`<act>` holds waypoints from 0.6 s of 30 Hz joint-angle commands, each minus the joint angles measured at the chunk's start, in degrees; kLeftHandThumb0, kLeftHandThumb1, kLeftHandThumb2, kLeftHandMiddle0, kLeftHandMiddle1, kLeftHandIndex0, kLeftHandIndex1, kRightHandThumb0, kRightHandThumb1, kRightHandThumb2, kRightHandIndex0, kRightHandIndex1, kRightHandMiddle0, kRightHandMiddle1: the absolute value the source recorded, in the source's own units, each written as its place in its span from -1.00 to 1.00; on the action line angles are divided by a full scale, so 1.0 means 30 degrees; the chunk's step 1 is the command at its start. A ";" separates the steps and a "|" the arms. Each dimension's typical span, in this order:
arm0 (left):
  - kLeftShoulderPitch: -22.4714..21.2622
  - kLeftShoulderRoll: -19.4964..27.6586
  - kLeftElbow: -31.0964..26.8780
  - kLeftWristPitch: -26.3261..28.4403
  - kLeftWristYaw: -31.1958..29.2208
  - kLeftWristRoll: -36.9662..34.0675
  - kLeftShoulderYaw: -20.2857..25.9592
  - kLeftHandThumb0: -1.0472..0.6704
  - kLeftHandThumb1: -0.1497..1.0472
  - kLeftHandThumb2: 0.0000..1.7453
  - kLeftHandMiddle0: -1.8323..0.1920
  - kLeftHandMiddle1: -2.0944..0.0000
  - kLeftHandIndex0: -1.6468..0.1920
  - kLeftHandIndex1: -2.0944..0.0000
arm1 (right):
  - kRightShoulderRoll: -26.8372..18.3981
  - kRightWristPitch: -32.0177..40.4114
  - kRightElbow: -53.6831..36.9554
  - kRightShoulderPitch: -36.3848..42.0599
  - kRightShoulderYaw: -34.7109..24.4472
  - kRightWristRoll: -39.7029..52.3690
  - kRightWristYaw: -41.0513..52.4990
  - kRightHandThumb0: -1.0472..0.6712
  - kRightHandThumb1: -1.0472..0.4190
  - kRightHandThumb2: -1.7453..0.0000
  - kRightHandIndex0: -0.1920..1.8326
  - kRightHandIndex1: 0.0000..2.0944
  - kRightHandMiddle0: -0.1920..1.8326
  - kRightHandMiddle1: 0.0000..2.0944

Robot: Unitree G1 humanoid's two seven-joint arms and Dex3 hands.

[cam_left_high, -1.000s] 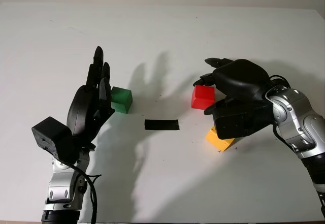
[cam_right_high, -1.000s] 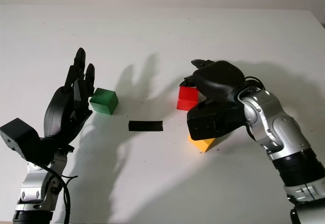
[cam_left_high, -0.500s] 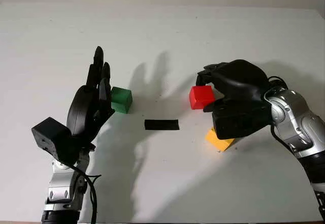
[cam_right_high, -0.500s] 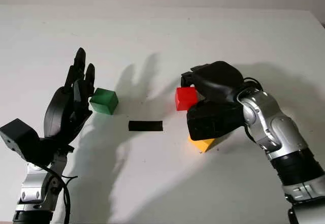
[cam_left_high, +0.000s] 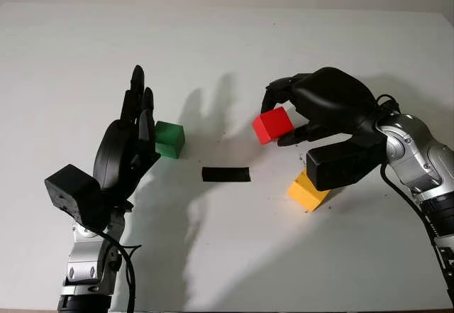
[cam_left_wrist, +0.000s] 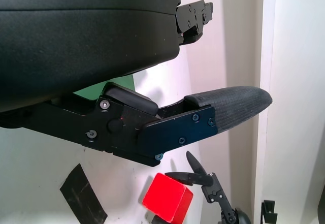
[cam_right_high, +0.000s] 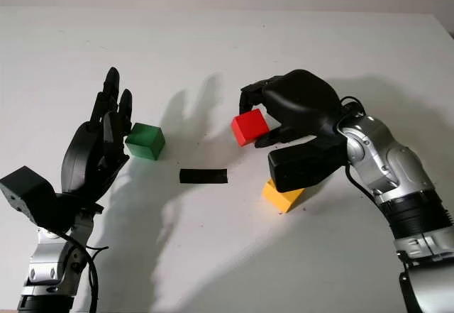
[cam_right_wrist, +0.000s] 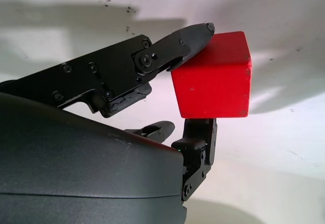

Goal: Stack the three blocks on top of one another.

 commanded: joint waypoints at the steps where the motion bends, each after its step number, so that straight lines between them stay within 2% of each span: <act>1: 0.0216 0.0060 -0.0388 0.0066 -0.0008 0.0032 -0.0085 -0.72 1.00 -0.17 1.00 1.00 1.00 1.00 | 0.0063 -0.0810 0.0330 -0.0688 -0.0309 0.0933 0.0303 -0.30 -0.89 0.94 -0.38 -0.95 -0.38 0.34; 9: 0.0323 0.0094 -0.0520 0.0036 -0.0061 0.0064 -0.0070 -0.71 1.00 -0.17 1.00 1.00 1.00 1.00 | 0.1043 -0.2192 0.0844 -0.1312 -0.0688 0.4693 0.2120 -0.30 -0.85 0.95 -0.37 -0.94 -0.37 0.41; 18: 0.0370 0.0016 -0.0595 -0.0110 -0.0085 -0.0073 -0.0064 -0.72 1.00 -0.17 1.00 1.00 1.00 1.00 | 0.2390 0.0818 -0.0730 -0.0954 -0.0500 0.7224 0.5908 -0.30 -0.87 0.94 -0.43 -0.97 -0.40 0.43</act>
